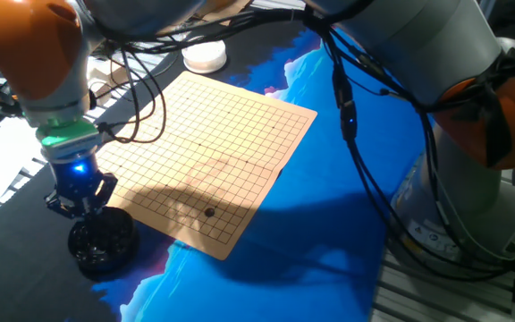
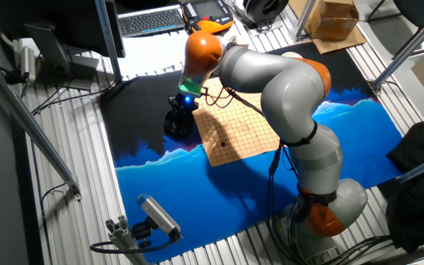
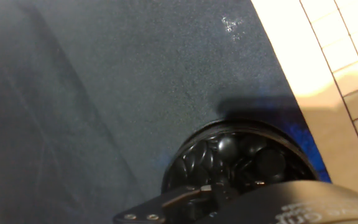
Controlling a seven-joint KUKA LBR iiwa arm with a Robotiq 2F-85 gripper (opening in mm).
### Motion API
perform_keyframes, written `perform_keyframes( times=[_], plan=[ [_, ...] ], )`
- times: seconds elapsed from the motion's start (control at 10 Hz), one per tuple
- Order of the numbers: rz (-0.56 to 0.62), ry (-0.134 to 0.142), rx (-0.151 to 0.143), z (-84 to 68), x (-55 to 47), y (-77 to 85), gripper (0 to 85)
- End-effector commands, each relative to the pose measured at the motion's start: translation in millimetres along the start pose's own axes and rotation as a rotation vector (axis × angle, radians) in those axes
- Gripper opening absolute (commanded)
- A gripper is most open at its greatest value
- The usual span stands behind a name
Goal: Play the first move as black on the 3-4 point in the upper right corner of the Go board
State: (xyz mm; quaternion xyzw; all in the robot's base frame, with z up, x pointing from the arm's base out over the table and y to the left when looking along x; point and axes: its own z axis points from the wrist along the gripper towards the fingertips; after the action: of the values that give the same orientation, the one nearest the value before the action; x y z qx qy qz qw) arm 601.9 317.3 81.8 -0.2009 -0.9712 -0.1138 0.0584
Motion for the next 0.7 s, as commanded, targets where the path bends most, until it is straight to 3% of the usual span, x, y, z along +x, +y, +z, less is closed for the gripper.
perform_keyframes(
  times=[0.0, 0.3, 0.6],
  plan=[
    [-0.007, 0.0, 0.003, -0.1, 0.0, 0.2, 0.0],
    [-0.128, 0.007, 0.079, -0.1, 0.0, 0.2, 0.0],
    [-0.144, 0.02, 0.063, -0.1, 0.0, 0.2, 0.0]
  ],
)
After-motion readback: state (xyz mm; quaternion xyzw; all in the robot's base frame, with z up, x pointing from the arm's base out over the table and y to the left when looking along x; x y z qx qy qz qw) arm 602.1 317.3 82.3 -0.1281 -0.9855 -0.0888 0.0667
